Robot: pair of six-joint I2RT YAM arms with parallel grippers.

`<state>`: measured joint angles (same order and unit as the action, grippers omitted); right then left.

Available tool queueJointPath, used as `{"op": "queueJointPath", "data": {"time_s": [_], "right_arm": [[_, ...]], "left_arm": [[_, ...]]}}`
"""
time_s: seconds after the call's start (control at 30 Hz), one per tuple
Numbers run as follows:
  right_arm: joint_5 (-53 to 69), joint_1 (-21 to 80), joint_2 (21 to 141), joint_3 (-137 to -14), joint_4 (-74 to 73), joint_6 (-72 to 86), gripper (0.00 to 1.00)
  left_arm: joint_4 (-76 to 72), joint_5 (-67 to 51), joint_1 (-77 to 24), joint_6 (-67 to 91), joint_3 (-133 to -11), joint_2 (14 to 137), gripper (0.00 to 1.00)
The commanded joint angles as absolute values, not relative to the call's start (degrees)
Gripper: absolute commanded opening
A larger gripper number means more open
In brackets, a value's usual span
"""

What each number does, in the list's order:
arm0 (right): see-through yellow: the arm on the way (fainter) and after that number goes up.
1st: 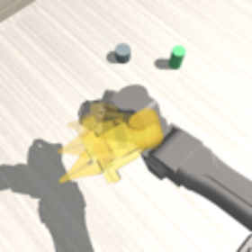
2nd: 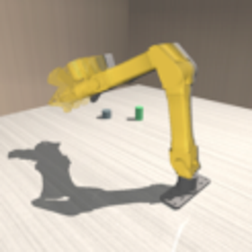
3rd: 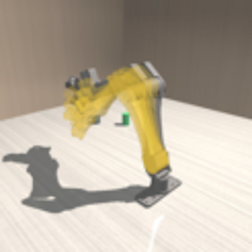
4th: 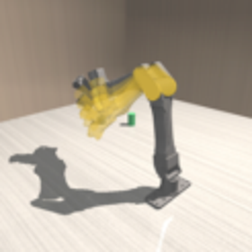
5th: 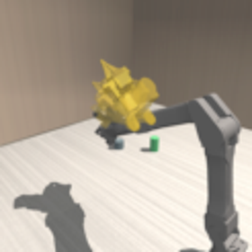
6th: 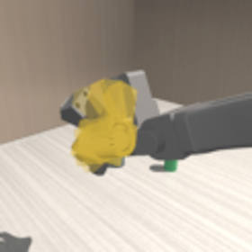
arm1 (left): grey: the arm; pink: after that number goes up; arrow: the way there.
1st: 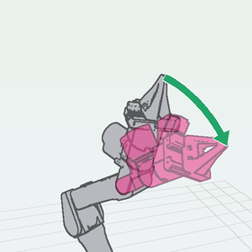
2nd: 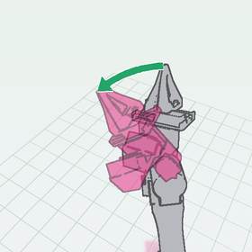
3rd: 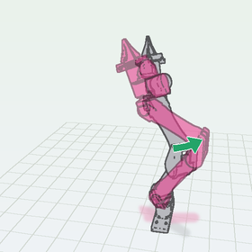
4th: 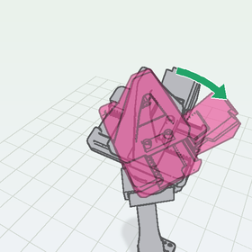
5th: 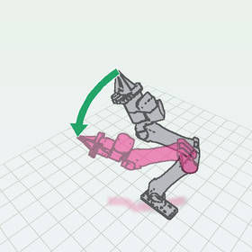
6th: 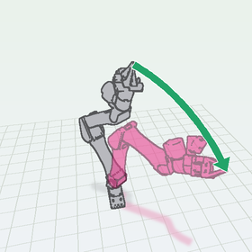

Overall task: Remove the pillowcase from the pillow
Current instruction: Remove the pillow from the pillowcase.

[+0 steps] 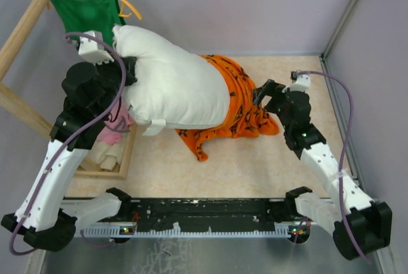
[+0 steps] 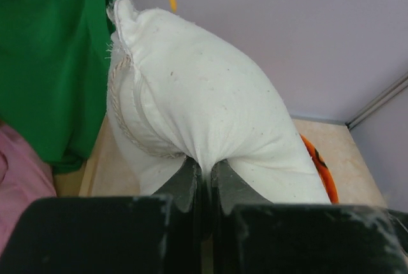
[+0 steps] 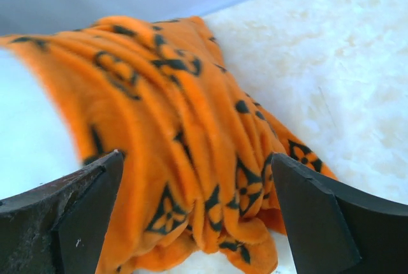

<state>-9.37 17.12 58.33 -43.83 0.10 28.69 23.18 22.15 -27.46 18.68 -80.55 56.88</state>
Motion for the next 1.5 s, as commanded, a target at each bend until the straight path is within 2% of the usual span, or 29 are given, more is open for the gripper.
{"op": "queueJointPath", "data": {"time_s": [0.0, 0.17, 0.27, 0.33, 0.5, 0.6, 0.7, 0.83, 1.0, 1.13, 1.3, 1.33, 1.4, 1.43, 1.47], "right_arm": [[-3.37, 19.47, 47.89, -40.55, 2.86, 26.18, 0.99], [-9.93, 32.6, 43.15, -34.17, 4.7, 24.32, 0.99], [-16.22, 40.26, 48.12, -33.4, 6.78, 22.56, 0.99], [-17.35, 41.37, 52.08, -34.49, 8.78, 22.99, 0.99], [-17.78, 38.71, 59.05, -44.66, 11.4, 21.24, 0.99], [-10.52, 31.94, 63.16, -53.11, 10.67, 22.72, 0.99], [-3.3, 26.12, 71.46, -64.83, 5.41, 22.25, 0.99], [5.27, 23.22, 85.37, -81.19, -1.52, 16.66, 0.99], [23.74, 22.27, 106.57, -108.29, -20.65, 8.35, 0.99], [29.13, 23.09, 111.08, -110.27, -23.36, 5.77, 0.99], [21.33, 24.55, 111.92, -103.6, -20.83, 7.03, 0.99], [20.22, 23.89, 111.55, -101.3, -18.74, 9.01, 0.95], [19.78, 21.36, 110.55, -96.03, -13.43, 13.88, 0.74], [19.0, 19.69, 110.19, -93.83, -11.26, 16.83, 0.57], [17.29, 17.73, 109.8, -91.76, -9.56, 19.69, 0.35]], "left_arm": [[10.97, 20.28, -27.06, 13.47, -90.74, 62.73, 0.0], [10.45, 17.67, -27.01, 13.28, -95.14, 66.44, 0.0], [9.98, 17.14, -27.0, 13.26, -94.89, 66.37, 0.0], [10.19, 16.5, -27.05, 13.08, -94.4, 65.81, 0.0], [6.75, 11.04, -26.99, 8.29, -89.51, 61.35, 0.0], [6.31, 7.69, -26.98, 4.69, -86.57, 57.72, 0.0], [10.52, 1.94, -26.94, 2.75, -84.09, 55.84, 0.0], [11.59, -10.42, -26.94, 0.64, -78.21, 53.52, 0.0], [11.12, -14.34, -26.94, -0.64, -74.84, 50.36, 0.0], [12.41, -14.64, -26.9, -1.73, -75.32, 49.62, 0.0], [13.13, -15.08, -26.91, -2.76, -74.84, 50.02, 0.0], [12.8, -14.59, -26.96, -2.55, -74.47, 49.97, 0.0], [12.13, -13.19, -26.9, -2.31, -73.94, 49.74, 0.0], [11.94, -11.87, -26.9, -2.36, -73.89, 49.6, 0.0], [11.64, -9.7, -26.89, -2.19, -73.71, 49.28, 0.0]]}}
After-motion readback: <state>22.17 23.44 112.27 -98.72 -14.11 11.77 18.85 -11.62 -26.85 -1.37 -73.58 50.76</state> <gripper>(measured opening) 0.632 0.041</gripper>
